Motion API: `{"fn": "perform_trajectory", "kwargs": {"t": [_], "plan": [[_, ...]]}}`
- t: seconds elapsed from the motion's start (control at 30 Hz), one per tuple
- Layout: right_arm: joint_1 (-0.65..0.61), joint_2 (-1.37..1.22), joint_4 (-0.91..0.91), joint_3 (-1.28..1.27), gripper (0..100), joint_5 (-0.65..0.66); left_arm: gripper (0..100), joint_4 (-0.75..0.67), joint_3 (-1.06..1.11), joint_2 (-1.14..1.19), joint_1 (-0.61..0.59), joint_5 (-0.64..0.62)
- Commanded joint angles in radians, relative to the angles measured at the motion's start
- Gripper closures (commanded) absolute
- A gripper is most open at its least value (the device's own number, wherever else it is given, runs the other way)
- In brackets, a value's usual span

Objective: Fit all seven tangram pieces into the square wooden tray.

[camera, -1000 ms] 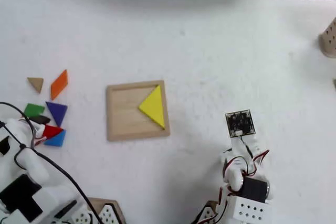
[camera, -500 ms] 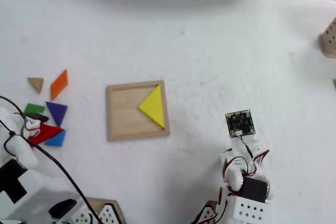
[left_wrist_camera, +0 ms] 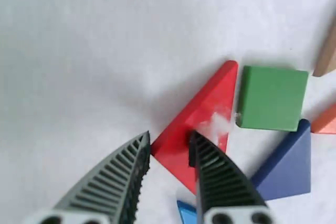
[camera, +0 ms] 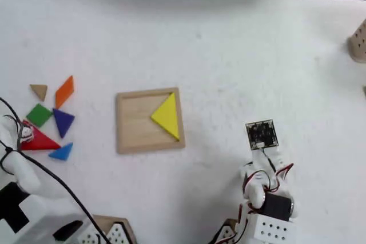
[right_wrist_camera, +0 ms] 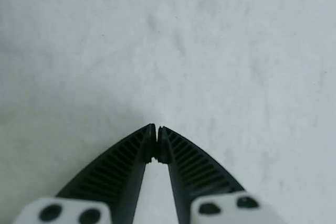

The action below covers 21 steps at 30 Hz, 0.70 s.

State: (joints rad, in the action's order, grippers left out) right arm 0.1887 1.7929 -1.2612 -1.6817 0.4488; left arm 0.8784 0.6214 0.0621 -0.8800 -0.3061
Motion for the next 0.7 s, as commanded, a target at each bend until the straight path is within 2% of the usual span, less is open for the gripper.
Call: {"fn": "perform_trajectory", "kwargs": {"t": [0.0,0.37,0.47,0.57,0.67], "plan": [[0.005,0.005,-0.008,-0.009,98.1,0.011,95,-0.014,0.017,0.036,-0.010,0.017],[0.007,0.005,-0.008,-0.009,98.1,0.011,94,-0.006,0.018,0.024,-0.007,0.025],[0.005,0.005,-0.008,-0.009,98.1,0.011,94,0.002,0.026,-0.025,-0.007,0.074],[0.005,0.005,-0.008,-0.009,98.1,0.011,94,0.068,0.026,-0.114,-0.005,0.097],[0.005,0.005,-0.008,-0.009,98.1,0.011,87,0.127,0.028,-0.222,-0.004,0.095]]}}
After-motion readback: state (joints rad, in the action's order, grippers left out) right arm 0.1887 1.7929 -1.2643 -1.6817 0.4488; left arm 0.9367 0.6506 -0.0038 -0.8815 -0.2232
